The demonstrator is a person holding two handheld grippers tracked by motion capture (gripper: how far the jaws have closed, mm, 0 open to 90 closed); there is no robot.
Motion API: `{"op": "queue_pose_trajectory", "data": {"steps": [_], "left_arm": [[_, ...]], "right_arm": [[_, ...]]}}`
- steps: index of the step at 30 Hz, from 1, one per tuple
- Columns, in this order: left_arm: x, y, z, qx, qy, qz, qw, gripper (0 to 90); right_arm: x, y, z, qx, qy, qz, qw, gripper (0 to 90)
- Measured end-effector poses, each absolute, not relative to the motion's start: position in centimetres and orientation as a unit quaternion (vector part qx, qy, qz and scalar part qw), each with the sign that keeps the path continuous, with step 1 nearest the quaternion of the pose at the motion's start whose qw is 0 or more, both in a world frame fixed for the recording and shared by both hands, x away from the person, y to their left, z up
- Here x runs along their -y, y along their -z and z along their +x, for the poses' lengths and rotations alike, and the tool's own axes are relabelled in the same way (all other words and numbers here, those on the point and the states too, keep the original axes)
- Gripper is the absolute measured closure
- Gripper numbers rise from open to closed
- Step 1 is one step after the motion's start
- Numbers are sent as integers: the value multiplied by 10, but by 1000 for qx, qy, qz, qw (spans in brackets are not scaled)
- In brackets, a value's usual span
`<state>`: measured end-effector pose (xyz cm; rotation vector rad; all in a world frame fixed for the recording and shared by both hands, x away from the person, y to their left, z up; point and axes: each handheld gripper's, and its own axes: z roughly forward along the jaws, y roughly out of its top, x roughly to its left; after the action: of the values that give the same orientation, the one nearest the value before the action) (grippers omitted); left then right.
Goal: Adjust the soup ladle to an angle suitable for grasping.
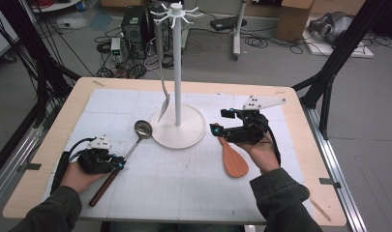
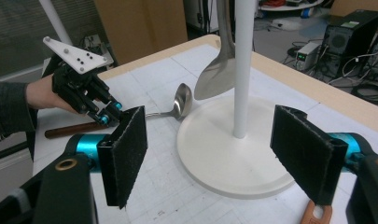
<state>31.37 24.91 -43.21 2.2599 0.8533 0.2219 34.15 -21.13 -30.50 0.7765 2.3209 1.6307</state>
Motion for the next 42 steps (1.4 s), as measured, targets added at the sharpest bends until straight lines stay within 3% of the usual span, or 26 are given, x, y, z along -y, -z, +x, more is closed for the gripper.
{"op": "queue_pose_trajectory", "data": {"steps": [5, 31, 42], "left_arm": [[-246, 433, 315, -332, -94, 871, 348, 696], [-256, 430, 312, -354, -115, 861, 345, 794], [-243, 431, 322, -375, -131, 858, 326, 752]], "right_arm": [[209, 307, 343, -786, -551, 262, 98, 267], [212, 307, 340, -783, -556, 262, 96, 267], [214, 310, 339, -780, -558, 266, 93, 266]]}}
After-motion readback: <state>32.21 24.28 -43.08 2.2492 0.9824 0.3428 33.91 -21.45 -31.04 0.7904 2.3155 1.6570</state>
